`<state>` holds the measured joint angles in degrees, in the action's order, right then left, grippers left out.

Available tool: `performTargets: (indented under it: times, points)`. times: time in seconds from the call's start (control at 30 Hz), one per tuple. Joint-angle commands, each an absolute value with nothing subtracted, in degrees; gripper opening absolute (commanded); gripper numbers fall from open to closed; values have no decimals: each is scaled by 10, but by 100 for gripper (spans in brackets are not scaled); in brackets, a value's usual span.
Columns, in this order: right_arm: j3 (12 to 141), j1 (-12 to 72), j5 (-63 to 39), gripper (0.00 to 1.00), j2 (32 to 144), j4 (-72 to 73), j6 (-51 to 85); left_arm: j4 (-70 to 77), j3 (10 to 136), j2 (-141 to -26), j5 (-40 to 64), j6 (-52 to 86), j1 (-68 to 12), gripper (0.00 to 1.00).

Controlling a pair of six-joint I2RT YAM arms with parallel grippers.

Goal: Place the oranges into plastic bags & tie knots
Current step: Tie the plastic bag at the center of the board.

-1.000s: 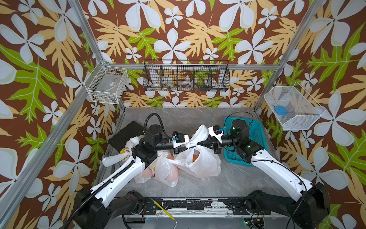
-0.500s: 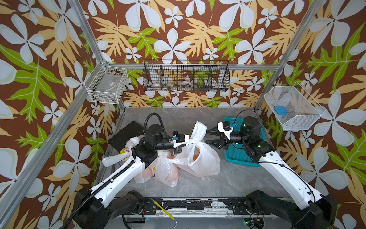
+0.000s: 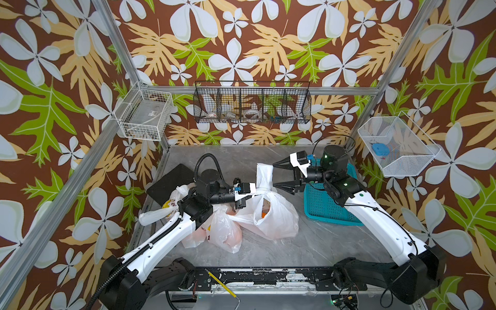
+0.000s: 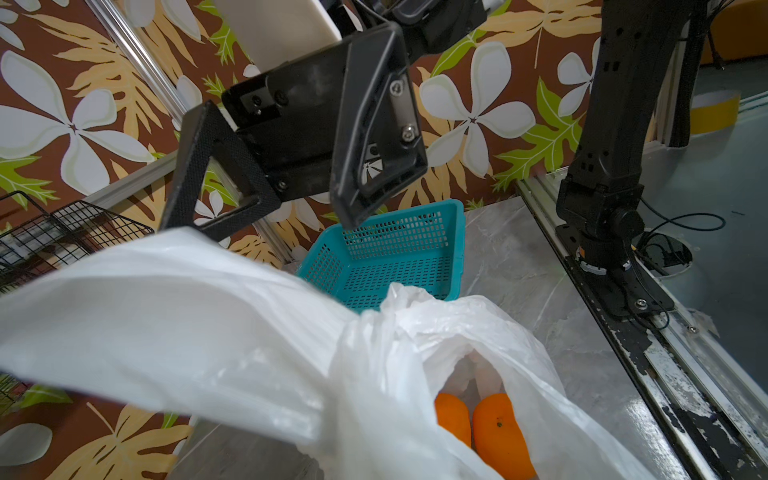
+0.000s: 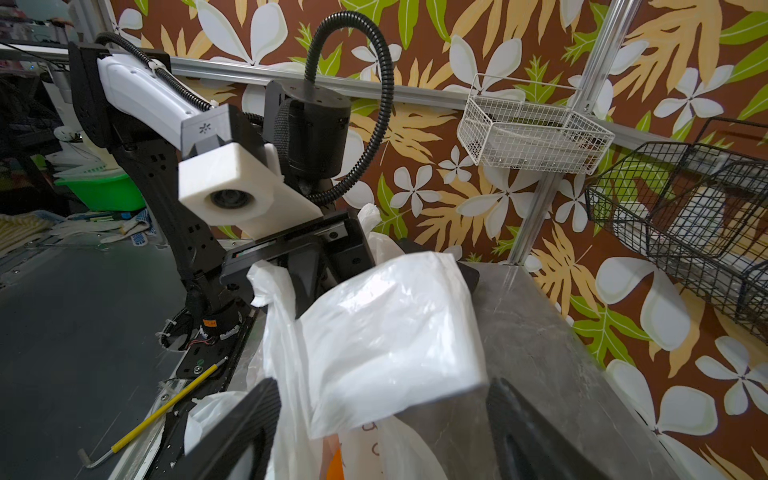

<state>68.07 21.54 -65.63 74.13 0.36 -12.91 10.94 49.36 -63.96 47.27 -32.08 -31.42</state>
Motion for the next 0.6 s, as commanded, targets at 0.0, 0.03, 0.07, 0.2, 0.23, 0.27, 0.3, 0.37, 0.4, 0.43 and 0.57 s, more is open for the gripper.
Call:
performTargets:
  times: [0.0,0.03,0.07,0.2,0.23,0.27,0.3,0.37,0.4,0.43,0.57]
  points:
    - [697,216,-663,90,756,-1,-138,115,493,-638,473,-328,-315,0]
    - [703,215,-660,91,761,-8,-142,116,492,-637,473,-329,-315,0]
    - [708,214,-658,91,765,-13,-145,115,491,-637,472,-329,-315,0]
    - [708,213,-677,92,770,2,-132,114,491,-636,469,-330,-315,0]
    - [710,215,-685,91,773,1,-131,114,490,-637,465,-330,-315,0]
    - [714,219,-690,90,776,-13,-140,115,491,-637,462,-330,-315,0]
    - [721,225,-690,87,780,-30,-152,115,490,-637,458,-330,-315,0]
    - [735,236,-701,73,788,-65,-171,118,490,-638,450,-329,-315,0]
    - [743,236,-711,68,791,-76,-175,119,491,-637,448,-328,-315,0]
    - [749,238,-720,61,796,-89,-180,120,491,-637,443,-327,-315,0]
    - [771,237,-718,16,785,-146,-212,130,494,-634,406,-306,-315,0]
